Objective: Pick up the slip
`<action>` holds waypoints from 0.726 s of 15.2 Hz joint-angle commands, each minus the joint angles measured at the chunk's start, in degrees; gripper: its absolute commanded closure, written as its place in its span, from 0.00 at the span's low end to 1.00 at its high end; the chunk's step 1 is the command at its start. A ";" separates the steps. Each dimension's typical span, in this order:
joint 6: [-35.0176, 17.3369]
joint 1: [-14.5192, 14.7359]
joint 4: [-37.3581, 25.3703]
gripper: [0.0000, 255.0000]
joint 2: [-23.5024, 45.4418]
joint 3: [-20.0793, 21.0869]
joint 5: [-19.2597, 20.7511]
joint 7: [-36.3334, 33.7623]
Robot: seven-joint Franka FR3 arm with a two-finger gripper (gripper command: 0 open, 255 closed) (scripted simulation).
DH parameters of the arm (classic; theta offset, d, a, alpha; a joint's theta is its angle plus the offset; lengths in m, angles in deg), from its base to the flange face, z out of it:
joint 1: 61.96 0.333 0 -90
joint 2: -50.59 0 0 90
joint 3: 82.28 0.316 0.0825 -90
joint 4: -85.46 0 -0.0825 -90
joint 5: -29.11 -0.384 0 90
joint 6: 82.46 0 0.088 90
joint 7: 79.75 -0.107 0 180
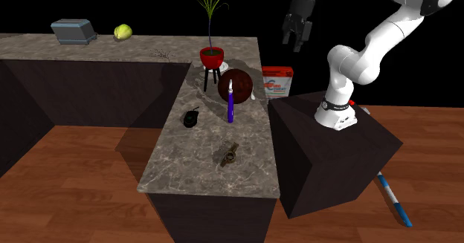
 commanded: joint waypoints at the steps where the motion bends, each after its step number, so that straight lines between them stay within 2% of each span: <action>1: 0.00 0.00 0.00 0.00 0.00 0.00 0.00 0.00; 11: -22.11 1.43 10.66 0.00 10.39 1.71 -0.47 2.48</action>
